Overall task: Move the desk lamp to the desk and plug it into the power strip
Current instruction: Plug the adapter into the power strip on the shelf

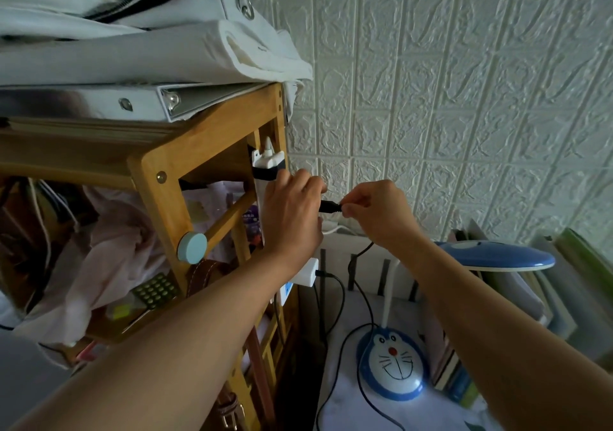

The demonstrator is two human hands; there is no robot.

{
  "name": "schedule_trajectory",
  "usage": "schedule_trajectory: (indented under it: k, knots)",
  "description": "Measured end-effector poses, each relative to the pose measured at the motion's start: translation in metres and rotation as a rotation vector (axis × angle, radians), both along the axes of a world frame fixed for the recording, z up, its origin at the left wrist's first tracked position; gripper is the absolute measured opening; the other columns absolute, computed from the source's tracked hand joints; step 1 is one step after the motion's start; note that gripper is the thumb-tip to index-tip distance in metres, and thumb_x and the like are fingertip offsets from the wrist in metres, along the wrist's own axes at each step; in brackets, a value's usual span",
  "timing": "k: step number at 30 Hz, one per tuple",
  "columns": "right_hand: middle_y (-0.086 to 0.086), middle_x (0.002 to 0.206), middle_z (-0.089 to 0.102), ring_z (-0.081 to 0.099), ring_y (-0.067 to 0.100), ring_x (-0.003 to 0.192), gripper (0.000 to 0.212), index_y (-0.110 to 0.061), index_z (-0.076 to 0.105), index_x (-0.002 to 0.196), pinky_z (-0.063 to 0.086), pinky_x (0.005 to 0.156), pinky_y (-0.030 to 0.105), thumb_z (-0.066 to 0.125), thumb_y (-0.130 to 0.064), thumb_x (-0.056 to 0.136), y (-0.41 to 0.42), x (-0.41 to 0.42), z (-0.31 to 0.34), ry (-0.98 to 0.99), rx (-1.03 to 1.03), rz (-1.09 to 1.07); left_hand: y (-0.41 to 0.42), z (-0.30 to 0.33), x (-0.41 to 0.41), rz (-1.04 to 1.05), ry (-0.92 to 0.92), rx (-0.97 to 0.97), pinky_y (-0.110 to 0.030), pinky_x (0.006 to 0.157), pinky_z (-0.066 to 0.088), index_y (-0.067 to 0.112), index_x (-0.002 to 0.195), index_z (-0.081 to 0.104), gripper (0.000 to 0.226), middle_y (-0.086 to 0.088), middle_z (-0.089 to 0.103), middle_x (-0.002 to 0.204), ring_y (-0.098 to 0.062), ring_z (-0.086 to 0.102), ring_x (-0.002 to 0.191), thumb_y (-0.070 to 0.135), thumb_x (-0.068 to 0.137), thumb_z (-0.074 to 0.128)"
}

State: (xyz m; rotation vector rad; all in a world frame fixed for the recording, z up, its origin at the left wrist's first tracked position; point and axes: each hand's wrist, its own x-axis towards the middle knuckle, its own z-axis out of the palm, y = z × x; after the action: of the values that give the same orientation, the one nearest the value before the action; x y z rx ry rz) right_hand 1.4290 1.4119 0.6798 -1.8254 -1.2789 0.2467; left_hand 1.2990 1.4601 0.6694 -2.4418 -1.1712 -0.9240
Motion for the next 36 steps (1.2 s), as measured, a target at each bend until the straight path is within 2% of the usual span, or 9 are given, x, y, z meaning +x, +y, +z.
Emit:
schedule_trajectory:
  k: [4,8,9,12,16,20,28,32,36]
  knots:
    - [-0.001,0.067,0.065,0.059,0.013,0.064,0.011,-0.016,0.073,0.076,0.043,0.051,0.017,0.067,-0.008,0.079,-0.001,0.000,0.002,0.000,-0.008,0.005,0.000,0.001,0.000,0.007,0.020,0.011,-0.029,0.078,0.035,0.023,0.111,0.059,0.042,0.003,0.060,0.110,-0.021,0.048,0.104,0.012,0.073,0.072]
    - [0.007,0.085,0.073,0.057,0.007,0.064,0.010,-0.014,0.073,0.087,0.040,0.049,0.006,0.065,-0.011,0.082,-0.007,-0.001,0.001,-0.007,0.010,0.022,-0.002,0.001,0.000,0.013,0.058,0.013,-0.030,0.081,0.036,0.024,0.115,0.054,0.041,0.002,0.057,0.113,-0.021,0.045,0.106,0.015,0.078,0.069]
    - [0.006,0.094,0.073,0.059,0.007,0.071,0.014,-0.014,0.072,0.095,0.040,0.057,0.004,0.065,-0.015,0.083,-0.010,-0.001,0.000,-0.010,0.014,0.027,-0.002,0.001,0.000,0.012,0.066,0.012,-0.030,0.083,0.037,0.024,0.116,0.054,0.040,0.002,0.057,0.114,-0.021,0.045,0.106,0.016,0.079,0.068]
    - [0.004,0.123,0.060,0.055,0.016,0.110,0.040,-0.017,0.056,0.124,0.039,0.087,0.022,0.062,-0.027,0.086,-0.023,-0.002,-0.005,-0.042,0.006,0.020,-0.003,-0.003,-0.001,-0.009,0.069,-0.013,-0.031,0.091,0.038,0.022,0.124,0.051,0.048,-0.001,0.054,0.124,-0.023,0.044,0.113,0.011,0.080,0.066]
    - [0.005,0.138,0.044,0.039,0.021,0.129,0.054,-0.021,0.045,0.131,0.033,0.105,0.035,0.064,-0.036,0.083,-0.046,-0.005,-0.015,-0.040,-0.009,0.022,-0.017,-0.016,-0.006,-0.013,0.066,-0.100,-0.035,0.099,0.036,0.025,0.142,0.030,0.080,-0.007,0.032,0.147,-0.029,0.032,0.130,0.006,0.074,0.067]
    - [0.007,0.142,0.037,0.030,0.023,0.133,0.059,-0.019,0.041,0.134,0.028,0.106,0.033,0.065,-0.035,0.082,-0.066,-0.009,-0.025,-0.033,-0.060,0.035,-0.041,-0.031,-0.008,0.011,0.071,-0.052,-0.041,0.102,0.037,0.022,0.146,0.026,0.088,-0.014,0.026,0.153,-0.035,0.031,0.133,0.009,0.071,0.069]
    - [0.011,0.141,0.036,0.035,0.027,0.132,0.055,-0.015,0.039,0.134,0.033,0.105,0.033,0.061,-0.027,0.085,-0.103,-0.014,-0.054,-0.035,-0.162,0.085,-0.088,-0.065,-0.008,-0.127,0.079,-0.128,-0.039,0.102,0.034,0.014,0.134,0.044,0.064,-0.014,0.038,0.145,-0.034,0.040,0.125,0.008,0.073,0.062]
    - [0.014,0.143,0.033,0.039,0.032,0.129,0.052,-0.012,0.038,0.136,0.038,0.105,0.035,0.056,-0.015,0.088,-0.117,-0.016,-0.085,-0.054,-0.304,0.115,-0.112,-0.096,-0.012,-0.128,0.102,-0.326,-0.036,0.101,0.033,0.015,0.131,0.044,0.058,-0.007,0.042,0.139,-0.028,0.040,0.126,0.022,0.078,0.065]
    - [0.016,0.139,0.037,0.043,0.034,0.123,0.048,-0.012,0.041,0.133,0.040,0.098,0.035,0.057,-0.015,0.087,-0.127,-0.015,-0.114,-0.055,-0.437,0.104,-0.124,-0.128,-0.019,-0.096,0.132,-0.494,-0.032,0.105,0.031,0.018,0.134,0.040,0.055,-0.005,0.036,0.142,-0.024,0.035,0.131,0.028,0.084,0.061]
